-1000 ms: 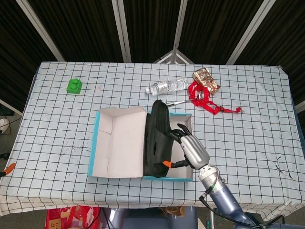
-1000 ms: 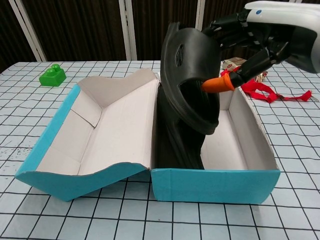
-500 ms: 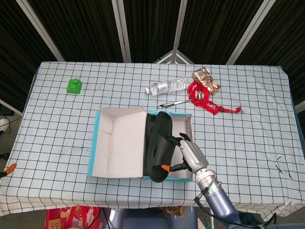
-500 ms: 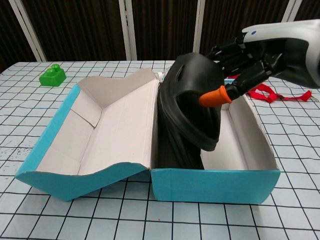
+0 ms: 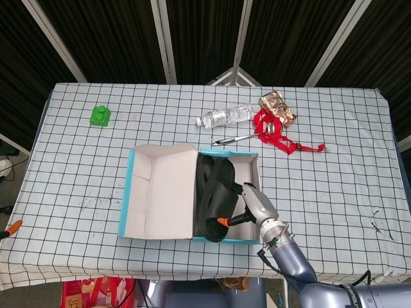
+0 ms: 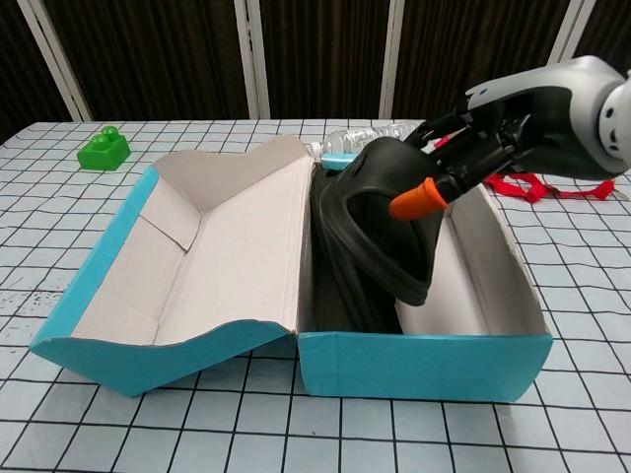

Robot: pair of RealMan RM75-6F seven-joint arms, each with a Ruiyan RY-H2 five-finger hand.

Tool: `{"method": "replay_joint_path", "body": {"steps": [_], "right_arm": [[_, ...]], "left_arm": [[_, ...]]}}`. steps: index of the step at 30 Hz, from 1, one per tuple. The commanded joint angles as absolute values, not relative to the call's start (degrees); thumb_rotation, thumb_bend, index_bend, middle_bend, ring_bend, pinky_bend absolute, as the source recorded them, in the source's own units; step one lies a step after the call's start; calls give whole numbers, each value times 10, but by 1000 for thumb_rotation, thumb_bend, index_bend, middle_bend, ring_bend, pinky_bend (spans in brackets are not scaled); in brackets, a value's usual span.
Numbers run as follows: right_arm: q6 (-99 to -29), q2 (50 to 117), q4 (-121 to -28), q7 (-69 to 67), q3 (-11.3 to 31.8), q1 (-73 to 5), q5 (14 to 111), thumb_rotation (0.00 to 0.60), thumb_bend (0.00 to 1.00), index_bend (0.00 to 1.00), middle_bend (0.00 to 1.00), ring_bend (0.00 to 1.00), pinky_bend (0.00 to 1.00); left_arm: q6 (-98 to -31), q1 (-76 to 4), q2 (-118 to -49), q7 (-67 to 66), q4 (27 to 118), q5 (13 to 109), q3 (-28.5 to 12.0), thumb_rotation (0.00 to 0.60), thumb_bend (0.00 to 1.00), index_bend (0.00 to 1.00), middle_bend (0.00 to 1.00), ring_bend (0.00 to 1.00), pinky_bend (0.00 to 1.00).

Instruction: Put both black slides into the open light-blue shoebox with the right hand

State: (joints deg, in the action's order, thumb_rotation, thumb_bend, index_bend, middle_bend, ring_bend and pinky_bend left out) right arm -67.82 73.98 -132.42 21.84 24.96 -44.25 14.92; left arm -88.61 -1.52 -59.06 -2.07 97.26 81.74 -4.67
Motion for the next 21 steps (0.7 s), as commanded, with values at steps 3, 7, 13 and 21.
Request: {"method": "replay_joint_path", "body": {"steps": [3, 7, 13, 21], "right_arm": [[-644, 733, -1298, 202, 249, -454, 132, 600, 729, 669, 486, 255, 36], [-626, 741, -1271, 187, 238, -457, 147, 600, 729, 669, 486, 255, 34], [-600, 753, -1241, 161, 221, -456, 173, 600, 729, 669, 486, 255, 36], [-555, 764, -1199, 117, 202, -450, 196, 600, 729, 669, 486, 255, 36]], "left_arm": [[-886, -15, -591, -21, 973, 819, -46, 600, 168, 112, 0, 0, 0], [-886, -15, -591, -23, 973, 818, -46, 600, 168, 112, 0, 0, 0], [-885, -16, -591, -25, 973, 818, -46, 600, 169, 112, 0, 0, 0], [-886, -15, -590, -23, 974, 819, -46, 600, 168, 112, 0, 0, 0]]}}
